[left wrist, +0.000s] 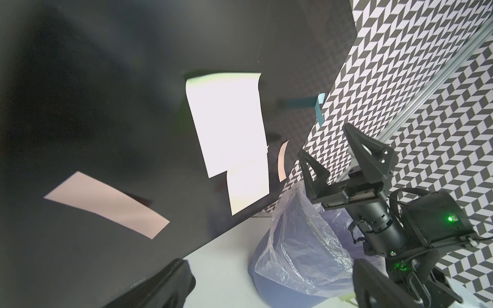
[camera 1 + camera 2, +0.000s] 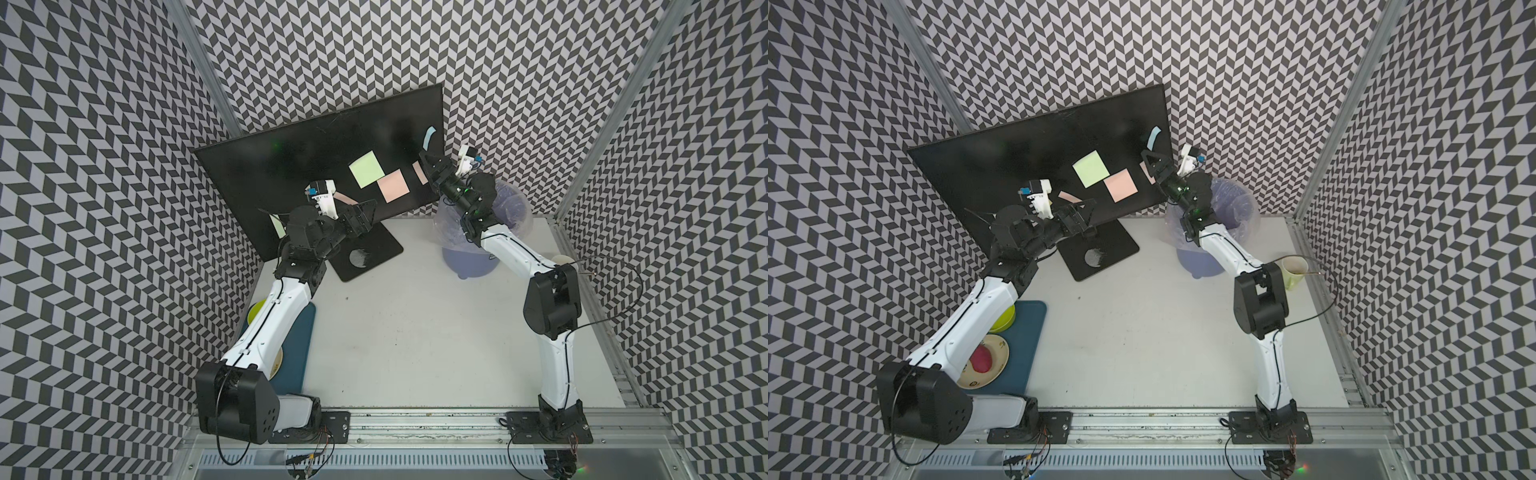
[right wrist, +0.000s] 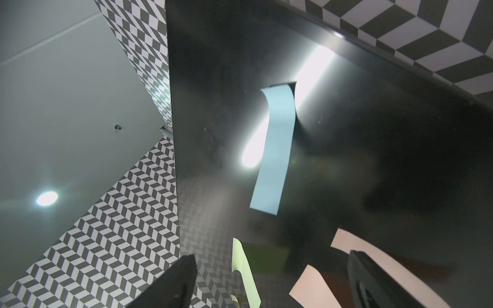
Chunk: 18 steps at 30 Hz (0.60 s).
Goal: Remove the sticky note from the monitor
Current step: Tear off the sticky note from the monitor.
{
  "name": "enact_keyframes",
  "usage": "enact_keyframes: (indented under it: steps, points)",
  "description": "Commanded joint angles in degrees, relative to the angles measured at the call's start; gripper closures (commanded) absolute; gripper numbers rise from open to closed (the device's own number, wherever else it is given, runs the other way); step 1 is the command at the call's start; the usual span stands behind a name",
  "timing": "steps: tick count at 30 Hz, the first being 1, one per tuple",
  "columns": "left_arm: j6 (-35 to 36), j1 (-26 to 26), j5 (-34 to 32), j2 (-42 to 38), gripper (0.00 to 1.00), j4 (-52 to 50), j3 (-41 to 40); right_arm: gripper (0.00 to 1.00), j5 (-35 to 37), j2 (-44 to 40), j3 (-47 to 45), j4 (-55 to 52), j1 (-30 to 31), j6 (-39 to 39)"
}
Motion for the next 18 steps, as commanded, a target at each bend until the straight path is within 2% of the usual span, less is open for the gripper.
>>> enact_keyframes:
  steps: [1,11,18]
  points:
    - [1.07,0.47,1.86,0.94,0.0,-0.48,2.59,0.1,-0.04,2.78,4.4,3.81,-0.54,2.75]
    - [0.92,0.44,2.29,1.99,0.0,-0.45,2.88,0.2,-2.34,10.45,15.36,2.67,-1.37,7.99]
    - [1.0,0.46,2.32,2.37,0.0,-0.56,3.28,0.29,-3.13,11.88,16.56,4.54,-1.74,10.27]
